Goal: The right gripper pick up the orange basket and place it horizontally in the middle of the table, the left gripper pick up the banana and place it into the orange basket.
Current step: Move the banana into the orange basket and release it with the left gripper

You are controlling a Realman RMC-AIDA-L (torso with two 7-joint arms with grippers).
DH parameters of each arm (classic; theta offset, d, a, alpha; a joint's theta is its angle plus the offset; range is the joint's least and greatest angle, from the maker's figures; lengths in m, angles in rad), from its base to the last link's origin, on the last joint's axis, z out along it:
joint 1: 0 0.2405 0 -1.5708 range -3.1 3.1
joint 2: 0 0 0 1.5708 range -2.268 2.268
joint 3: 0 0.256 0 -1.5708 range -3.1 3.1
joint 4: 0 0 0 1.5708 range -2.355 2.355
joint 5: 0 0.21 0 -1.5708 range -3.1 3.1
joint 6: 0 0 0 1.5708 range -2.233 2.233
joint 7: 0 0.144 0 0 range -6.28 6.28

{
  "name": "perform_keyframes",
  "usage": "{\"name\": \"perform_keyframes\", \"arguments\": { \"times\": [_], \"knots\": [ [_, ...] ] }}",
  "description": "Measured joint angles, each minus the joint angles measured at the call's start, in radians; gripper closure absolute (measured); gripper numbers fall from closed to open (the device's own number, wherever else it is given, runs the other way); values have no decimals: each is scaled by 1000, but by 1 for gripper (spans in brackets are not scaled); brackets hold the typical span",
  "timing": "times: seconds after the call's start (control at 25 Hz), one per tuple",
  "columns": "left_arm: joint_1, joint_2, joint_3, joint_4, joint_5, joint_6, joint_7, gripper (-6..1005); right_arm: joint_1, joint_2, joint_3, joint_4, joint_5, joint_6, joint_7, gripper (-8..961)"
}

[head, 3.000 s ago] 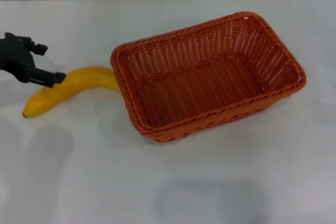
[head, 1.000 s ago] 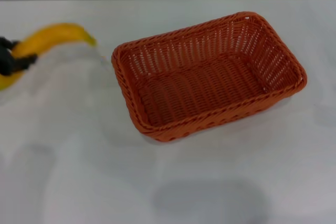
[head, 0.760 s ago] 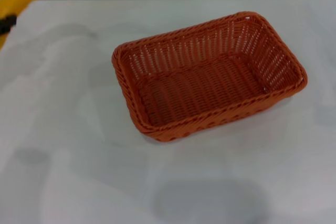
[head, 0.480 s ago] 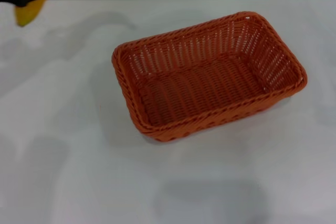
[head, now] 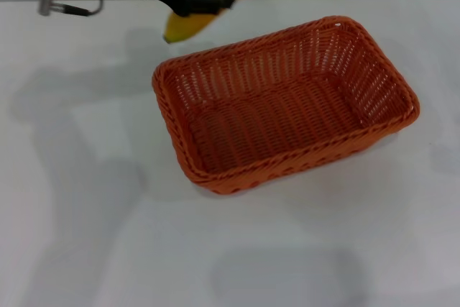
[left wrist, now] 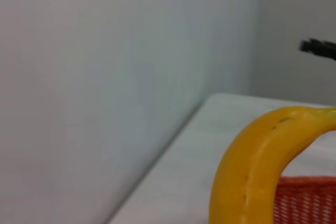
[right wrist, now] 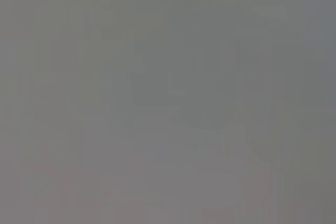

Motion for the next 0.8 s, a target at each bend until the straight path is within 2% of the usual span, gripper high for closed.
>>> {"name": "perform_keyframes", "arguments": {
  "times": [0.16,0.4,0.68,0.8],
  "knots": [
    [-28,0,0,100,74,-41,-15,441,-3,0,0,1,-1,7,0,79],
    [-39,-3,-1,169,136,-121,-58,427,-13,0,0,1,-1,19,0,79],
    [-41,1,-2,174,85,-142,-60,412,-20,0,1,1,0,30,0,79],
    [-19,1,-2,166,-7,-143,-46,405,-23,0,2,1,0,31,0,79]
  ]
}}
